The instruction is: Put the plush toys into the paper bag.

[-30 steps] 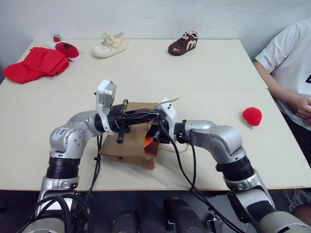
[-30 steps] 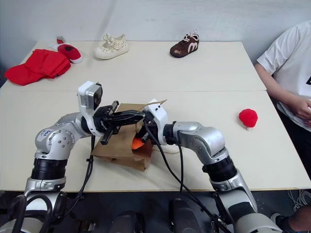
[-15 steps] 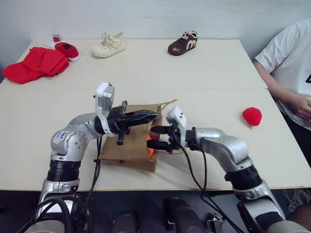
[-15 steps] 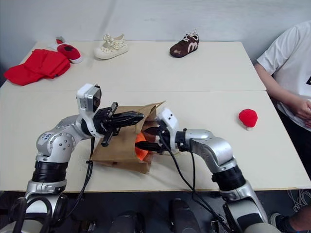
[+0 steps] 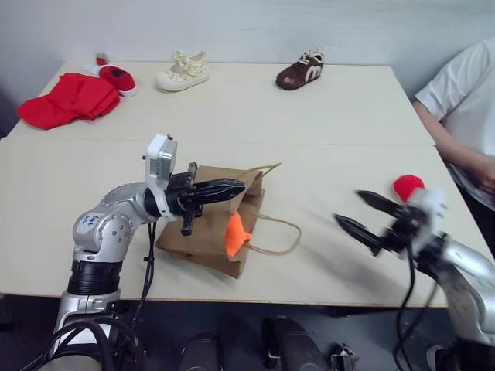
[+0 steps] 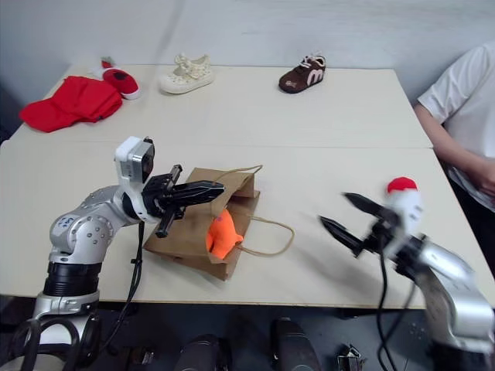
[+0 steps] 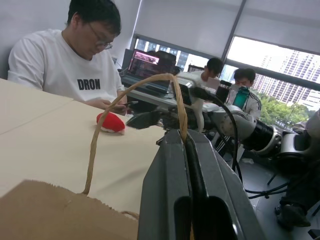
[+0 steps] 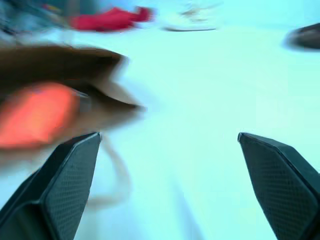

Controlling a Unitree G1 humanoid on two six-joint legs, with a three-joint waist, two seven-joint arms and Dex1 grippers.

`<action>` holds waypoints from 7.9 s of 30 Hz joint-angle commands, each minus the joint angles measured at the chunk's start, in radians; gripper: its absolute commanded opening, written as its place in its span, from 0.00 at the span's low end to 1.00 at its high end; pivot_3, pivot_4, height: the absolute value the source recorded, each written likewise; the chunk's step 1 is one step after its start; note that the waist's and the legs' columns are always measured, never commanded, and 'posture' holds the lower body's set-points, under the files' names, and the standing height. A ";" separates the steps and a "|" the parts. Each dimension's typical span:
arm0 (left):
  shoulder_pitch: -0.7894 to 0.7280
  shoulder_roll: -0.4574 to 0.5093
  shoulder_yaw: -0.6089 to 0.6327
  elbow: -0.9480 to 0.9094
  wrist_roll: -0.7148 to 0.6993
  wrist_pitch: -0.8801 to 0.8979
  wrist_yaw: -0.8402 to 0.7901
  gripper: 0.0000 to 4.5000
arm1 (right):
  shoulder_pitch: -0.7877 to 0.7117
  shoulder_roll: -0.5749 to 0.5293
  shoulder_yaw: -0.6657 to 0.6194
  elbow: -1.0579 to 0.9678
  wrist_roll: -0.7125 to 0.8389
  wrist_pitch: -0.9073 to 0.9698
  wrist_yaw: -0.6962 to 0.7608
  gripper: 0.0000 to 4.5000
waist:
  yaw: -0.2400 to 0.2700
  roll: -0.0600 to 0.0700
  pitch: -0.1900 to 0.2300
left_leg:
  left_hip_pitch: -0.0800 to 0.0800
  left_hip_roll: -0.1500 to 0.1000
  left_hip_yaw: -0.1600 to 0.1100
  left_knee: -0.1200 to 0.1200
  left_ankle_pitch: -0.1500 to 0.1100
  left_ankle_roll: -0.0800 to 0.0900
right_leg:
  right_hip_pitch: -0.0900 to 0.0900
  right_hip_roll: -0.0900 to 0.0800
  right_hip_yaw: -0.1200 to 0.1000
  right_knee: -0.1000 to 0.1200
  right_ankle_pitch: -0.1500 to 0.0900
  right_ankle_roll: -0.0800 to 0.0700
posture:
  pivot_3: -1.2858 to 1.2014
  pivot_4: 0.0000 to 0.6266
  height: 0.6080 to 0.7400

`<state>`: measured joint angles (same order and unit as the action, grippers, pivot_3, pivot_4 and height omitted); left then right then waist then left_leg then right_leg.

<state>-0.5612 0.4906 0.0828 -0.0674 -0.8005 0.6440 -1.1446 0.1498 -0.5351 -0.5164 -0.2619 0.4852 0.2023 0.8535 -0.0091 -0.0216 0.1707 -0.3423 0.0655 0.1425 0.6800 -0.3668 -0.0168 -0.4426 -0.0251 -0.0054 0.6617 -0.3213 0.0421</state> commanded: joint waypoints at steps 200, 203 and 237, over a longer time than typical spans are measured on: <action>0.577 0.202 0.357 -0.517 -0.099 0.029 0.302 1.00 | -0.438 -0.159 0.752 -0.103 0.152 0.298 0.066 0.47 | -0.045 -0.004 -0.001 | 0.005 0.001 0.003 -0.014 0.001 -0.001 | -0.002 -0.001 0.005 -0.004 -0.001 0.002 | 0.52 0.24 1.00; 0.595 0.147 0.310 -0.549 -0.045 -0.019 0.364 1.00 | -0.472 -0.072 0.793 -0.047 0.072 0.227 0.070 0.23 | -0.037 -0.004 -0.001 | 0.005 0.000 0.003 -0.012 0.001 -0.001 | -0.001 -0.001 0.005 -0.004 -0.001 0.002 | 0.52 0.24 1.00; 0.456 -0.039 0.048 -0.332 0.308 -0.346 0.494 0.52 | -0.632 0.246 0.880 0.206 -0.212 0.098 0.102 0.00 | -0.045 -0.005 -0.001 | 0.006 0.000 0.004 -0.010 0.001 0.000 | -0.001 -0.001 0.004 0.000 -0.002 0.000 | 0.52 0.24 1.00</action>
<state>-0.0924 0.4504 0.1186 -0.3829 -0.4827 0.3164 -0.6467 -0.4909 -0.2840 0.3851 -0.0149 0.2646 0.3121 0.9480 -0.0540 -0.0263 0.1698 -0.3362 0.0658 0.1460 0.6703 -0.3660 -0.0166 -0.4439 -0.0263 -0.0014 0.6617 -0.3231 0.0419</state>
